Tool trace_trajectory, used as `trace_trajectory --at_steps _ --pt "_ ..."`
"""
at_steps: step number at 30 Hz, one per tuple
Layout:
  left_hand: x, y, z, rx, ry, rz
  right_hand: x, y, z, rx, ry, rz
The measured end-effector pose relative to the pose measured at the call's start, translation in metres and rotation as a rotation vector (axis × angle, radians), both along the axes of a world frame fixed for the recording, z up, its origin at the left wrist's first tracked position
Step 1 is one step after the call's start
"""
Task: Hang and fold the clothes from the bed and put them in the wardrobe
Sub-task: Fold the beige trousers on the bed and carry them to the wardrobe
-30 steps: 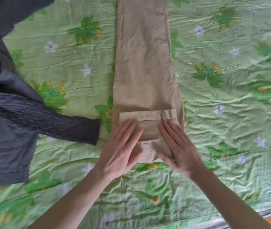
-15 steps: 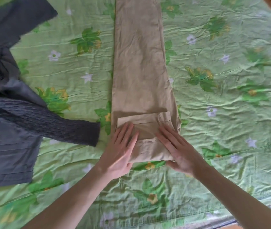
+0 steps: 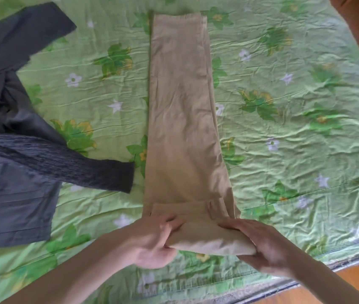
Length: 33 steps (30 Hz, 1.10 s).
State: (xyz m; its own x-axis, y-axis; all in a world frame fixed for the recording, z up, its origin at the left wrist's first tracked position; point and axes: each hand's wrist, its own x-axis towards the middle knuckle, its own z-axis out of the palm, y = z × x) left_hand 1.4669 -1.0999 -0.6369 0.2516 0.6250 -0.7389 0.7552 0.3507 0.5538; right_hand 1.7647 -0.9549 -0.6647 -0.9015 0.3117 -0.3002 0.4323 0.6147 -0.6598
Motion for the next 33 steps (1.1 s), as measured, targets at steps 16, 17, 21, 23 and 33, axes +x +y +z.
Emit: trace_trajectory --at_steps 16,17,21,23,33 --pt "-0.044 0.015 -0.060 0.239 -0.468 1.316 -0.101 0.023 -0.049 0.023 0.246 -0.924" --pt "-0.041 0.017 -0.064 0.285 -0.474 1.301 -0.108 0.028 -0.055 0.036 0.249 -0.934" --pt "-0.037 0.022 -0.078 0.439 -0.394 1.231 -0.126 0.050 -0.076 0.100 0.206 -0.953" --pt "-0.039 0.026 -0.087 0.510 -0.241 1.197 -0.130 0.053 -0.082 0.105 0.190 -0.975" --pt "-0.005 0.035 -0.098 0.899 0.607 0.997 -0.111 0.033 -0.086 0.542 0.201 -0.279"
